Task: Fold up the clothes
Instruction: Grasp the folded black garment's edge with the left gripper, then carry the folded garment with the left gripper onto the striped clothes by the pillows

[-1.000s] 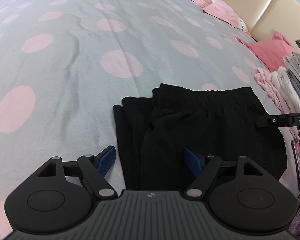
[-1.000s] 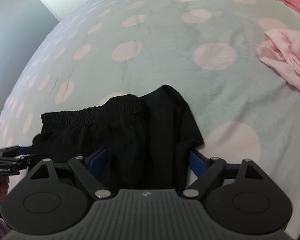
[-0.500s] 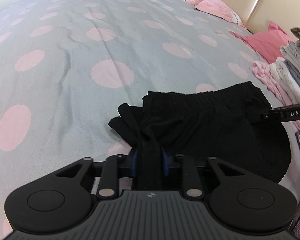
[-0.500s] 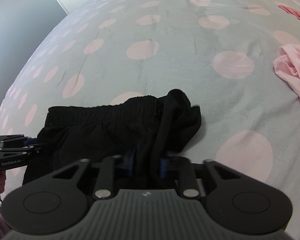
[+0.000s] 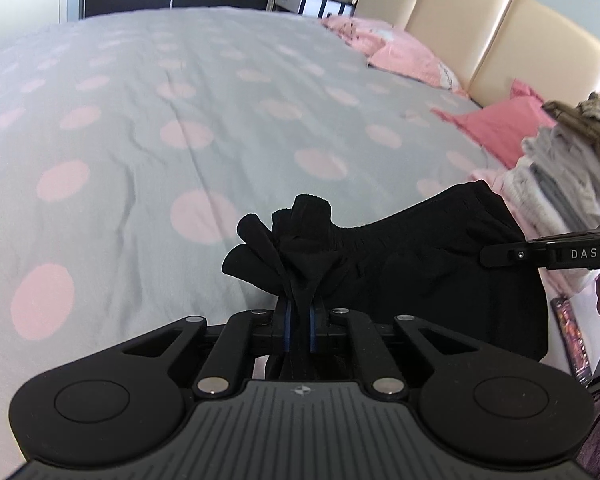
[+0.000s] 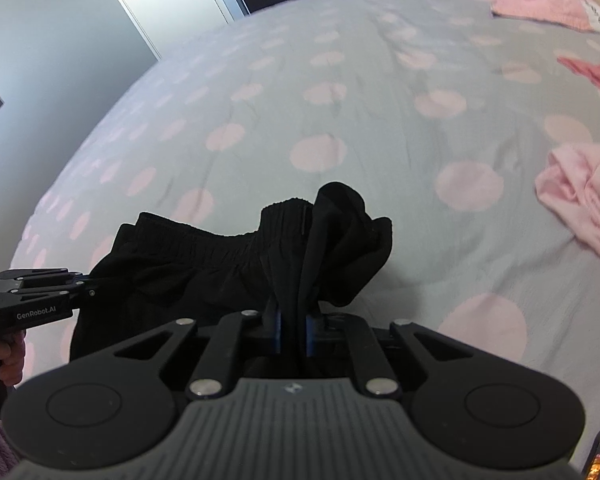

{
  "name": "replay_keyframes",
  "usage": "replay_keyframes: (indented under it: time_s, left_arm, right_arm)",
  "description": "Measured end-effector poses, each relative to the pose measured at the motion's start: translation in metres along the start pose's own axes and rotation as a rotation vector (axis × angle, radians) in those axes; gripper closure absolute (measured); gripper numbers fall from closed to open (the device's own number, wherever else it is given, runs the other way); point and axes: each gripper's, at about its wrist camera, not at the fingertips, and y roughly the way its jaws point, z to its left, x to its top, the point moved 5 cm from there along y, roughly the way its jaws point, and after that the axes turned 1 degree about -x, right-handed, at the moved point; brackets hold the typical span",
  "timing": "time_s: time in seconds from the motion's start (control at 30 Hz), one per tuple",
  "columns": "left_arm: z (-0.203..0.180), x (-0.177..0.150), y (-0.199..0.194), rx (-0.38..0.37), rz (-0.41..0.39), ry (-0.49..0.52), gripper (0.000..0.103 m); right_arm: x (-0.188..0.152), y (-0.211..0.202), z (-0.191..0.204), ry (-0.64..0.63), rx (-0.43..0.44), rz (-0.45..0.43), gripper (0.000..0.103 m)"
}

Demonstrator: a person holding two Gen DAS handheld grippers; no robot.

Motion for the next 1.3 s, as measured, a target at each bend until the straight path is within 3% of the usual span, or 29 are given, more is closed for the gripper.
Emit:
replay_keyframes:
  time_s: [0.3, 0.53, 0.77, 1.0, 1.17, 1.3]
  left_arm:
    - [-0.040, 0.030, -0.058, -0.053, -0.117, 0.046, 0.098]
    - [-0.101, 0.057, -0.100, -0.200, -0.190, 0.116, 0.098]
    - [-0.177, 0.105, -0.118, -0.354, -0.254, 0.165, 0.098]
    - [-0.268, 0.163, -0.116, -0.497, -0.313, 0.236, 0.098]
    - [-0.325, 0.189, -0.098, -0.560, -0.288, 0.262, 0.098]
    - [-0.366, 0.191, -0.076, -0.600, -0.246, 0.296, 0.098]
  right_arm:
    - [0.022, -0.077, 0.013, -0.021, 0.013, -0.126, 0.092]
    - [0.034, -0.176, 0.001, -0.045, -0.002, -0.224, 0.092]
    - [0.054, -0.272, -0.024, -0.056, -0.091, -0.324, 0.092]
    - [0.094, -0.362, -0.062, -0.079, -0.239, -0.428, 0.092]
    - [0.126, -0.410, -0.100, -0.064, -0.341, -0.492, 0.092]
    - [0.143, -0.425, -0.136, -0.023, -0.416, -0.504, 0.095]
